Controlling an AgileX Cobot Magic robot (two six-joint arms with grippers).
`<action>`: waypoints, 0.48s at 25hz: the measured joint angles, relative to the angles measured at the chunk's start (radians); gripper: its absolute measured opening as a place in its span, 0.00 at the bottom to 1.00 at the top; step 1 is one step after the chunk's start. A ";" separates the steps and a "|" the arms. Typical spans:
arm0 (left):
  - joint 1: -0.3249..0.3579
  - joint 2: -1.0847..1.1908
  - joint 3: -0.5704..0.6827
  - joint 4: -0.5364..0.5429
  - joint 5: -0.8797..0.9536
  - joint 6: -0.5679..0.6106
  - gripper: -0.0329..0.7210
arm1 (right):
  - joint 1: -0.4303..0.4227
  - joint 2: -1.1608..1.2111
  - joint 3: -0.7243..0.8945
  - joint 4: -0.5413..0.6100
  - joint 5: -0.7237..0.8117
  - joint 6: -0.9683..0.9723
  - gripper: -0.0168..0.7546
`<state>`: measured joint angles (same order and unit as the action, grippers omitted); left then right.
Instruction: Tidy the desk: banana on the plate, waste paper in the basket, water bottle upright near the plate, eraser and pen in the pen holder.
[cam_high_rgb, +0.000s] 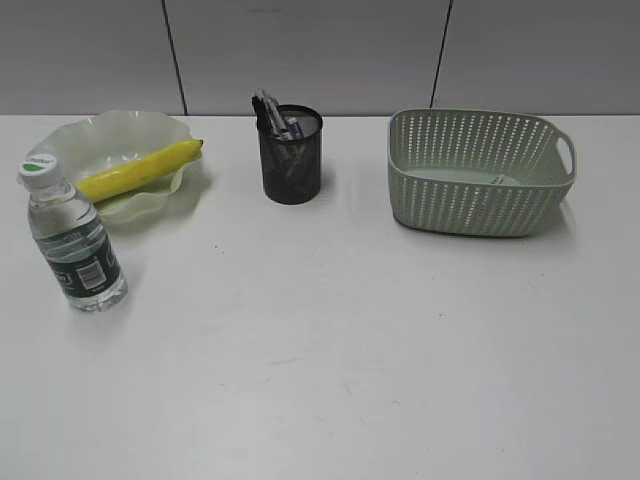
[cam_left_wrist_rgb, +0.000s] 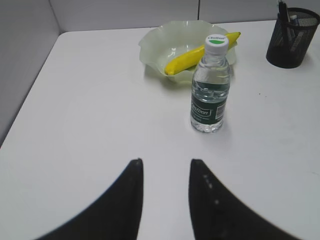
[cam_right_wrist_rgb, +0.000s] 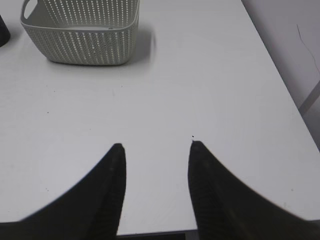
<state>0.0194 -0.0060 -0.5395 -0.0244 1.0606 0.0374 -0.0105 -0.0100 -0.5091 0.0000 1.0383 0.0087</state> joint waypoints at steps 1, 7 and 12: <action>0.000 0.000 0.000 0.000 0.000 0.000 0.36 | 0.000 0.000 0.000 0.000 0.000 0.000 0.46; 0.000 0.000 0.000 0.000 0.000 0.000 0.36 | 0.000 0.000 0.000 0.000 0.000 0.000 0.46; 0.000 0.000 0.000 0.000 0.000 0.000 0.36 | 0.000 0.000 0.000 0.000 0.000 0.000 0.46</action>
<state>0.0194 -0.0060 -0.5395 -0.0244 1.0606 0.0374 -0.0105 -0.0100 -0.5091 0.0000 1.0383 0.0087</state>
